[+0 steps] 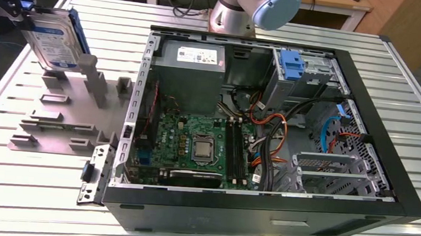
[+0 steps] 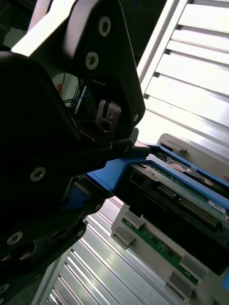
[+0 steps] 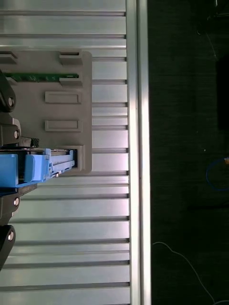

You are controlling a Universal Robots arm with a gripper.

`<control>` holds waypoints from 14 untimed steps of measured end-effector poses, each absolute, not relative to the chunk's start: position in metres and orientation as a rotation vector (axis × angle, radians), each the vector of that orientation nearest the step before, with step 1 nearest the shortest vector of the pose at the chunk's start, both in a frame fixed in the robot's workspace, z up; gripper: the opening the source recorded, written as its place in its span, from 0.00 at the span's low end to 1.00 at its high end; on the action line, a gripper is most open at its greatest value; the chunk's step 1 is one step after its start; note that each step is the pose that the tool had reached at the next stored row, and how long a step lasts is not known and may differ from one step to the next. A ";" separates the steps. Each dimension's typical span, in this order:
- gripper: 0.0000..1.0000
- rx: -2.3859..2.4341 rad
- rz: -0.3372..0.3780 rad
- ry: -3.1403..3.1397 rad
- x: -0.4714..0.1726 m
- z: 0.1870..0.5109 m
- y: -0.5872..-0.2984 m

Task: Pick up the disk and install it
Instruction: 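Pick up the disk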

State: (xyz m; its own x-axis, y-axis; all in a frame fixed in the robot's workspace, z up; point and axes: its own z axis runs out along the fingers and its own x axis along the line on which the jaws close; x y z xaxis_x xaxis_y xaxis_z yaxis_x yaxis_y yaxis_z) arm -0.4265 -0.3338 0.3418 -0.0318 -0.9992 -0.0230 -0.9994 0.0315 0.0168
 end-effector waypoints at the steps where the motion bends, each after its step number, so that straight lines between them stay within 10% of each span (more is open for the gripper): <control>1: 0.36 -2.182 0.044 2.253 -0.426 0.343 -0.334; 14: 0.36 -2.182 0.044 2.253 -0.427 0.351 -0.334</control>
State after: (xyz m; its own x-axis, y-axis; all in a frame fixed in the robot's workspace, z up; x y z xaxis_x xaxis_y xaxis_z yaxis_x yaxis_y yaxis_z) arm -0.4265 -0.3338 0.3510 -0.0319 -0.9992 -0.0231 -0.9994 0.0315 0.0168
